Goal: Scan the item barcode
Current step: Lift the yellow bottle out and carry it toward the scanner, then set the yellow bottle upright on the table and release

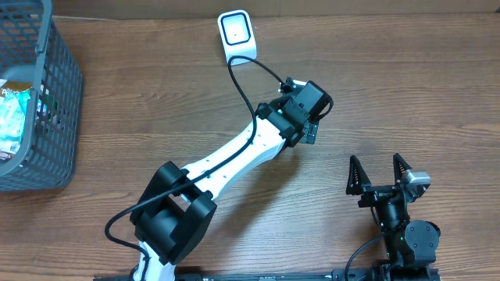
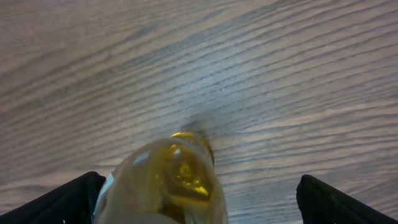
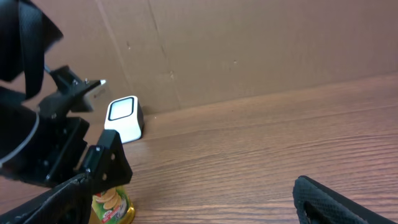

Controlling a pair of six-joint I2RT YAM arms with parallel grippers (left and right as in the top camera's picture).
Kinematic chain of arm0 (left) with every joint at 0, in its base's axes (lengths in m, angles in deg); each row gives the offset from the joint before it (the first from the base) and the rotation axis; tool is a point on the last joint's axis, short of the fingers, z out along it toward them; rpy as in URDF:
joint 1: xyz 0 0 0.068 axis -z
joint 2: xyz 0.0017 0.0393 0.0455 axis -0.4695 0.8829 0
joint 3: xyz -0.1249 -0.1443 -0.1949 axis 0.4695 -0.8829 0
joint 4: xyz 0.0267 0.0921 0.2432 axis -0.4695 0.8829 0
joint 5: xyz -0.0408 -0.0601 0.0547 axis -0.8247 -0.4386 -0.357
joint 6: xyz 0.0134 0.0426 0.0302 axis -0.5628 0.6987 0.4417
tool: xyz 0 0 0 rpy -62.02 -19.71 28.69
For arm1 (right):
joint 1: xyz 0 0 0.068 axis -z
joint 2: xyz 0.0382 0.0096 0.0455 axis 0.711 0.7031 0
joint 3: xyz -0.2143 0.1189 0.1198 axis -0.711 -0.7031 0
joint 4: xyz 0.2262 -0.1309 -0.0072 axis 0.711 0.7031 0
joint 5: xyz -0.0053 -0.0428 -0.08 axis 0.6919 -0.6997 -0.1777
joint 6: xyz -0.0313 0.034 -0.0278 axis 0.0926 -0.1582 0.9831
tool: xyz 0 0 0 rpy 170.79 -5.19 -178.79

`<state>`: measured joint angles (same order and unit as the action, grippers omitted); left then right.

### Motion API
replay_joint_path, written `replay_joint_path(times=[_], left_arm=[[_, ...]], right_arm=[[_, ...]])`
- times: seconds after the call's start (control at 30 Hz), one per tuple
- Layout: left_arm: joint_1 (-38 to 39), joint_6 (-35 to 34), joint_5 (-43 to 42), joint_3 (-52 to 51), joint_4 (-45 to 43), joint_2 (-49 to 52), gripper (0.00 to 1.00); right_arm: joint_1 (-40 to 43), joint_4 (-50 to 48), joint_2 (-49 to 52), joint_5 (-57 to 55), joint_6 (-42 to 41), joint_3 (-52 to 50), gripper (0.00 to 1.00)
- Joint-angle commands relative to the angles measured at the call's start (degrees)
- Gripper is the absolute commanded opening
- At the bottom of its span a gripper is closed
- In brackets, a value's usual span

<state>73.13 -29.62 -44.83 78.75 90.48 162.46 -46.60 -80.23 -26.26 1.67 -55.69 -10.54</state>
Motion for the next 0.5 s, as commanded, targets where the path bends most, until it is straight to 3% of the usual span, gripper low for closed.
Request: replay_joint_path(times=[0.0,0.27,0.47], left_arm=[[-0.9,4.3,-0.5,6.3,2.2,-4.7,0.99],[-3.7,7.8,5.7,16.8,9.7,-13.4,1.0],[-12.4,6.8,8.1,23.3,12.5,-21.0,1.0]], right_arm=[[-0.4,-0.2,-0.6,0.2,0.2,-0.6,1.0],[-0.4,-0.2,-0.6,0.2,0.2,-0.6,1.0],[-0.4,-0.2,-0.6,0.2,0.2,-0.6,1.0]])
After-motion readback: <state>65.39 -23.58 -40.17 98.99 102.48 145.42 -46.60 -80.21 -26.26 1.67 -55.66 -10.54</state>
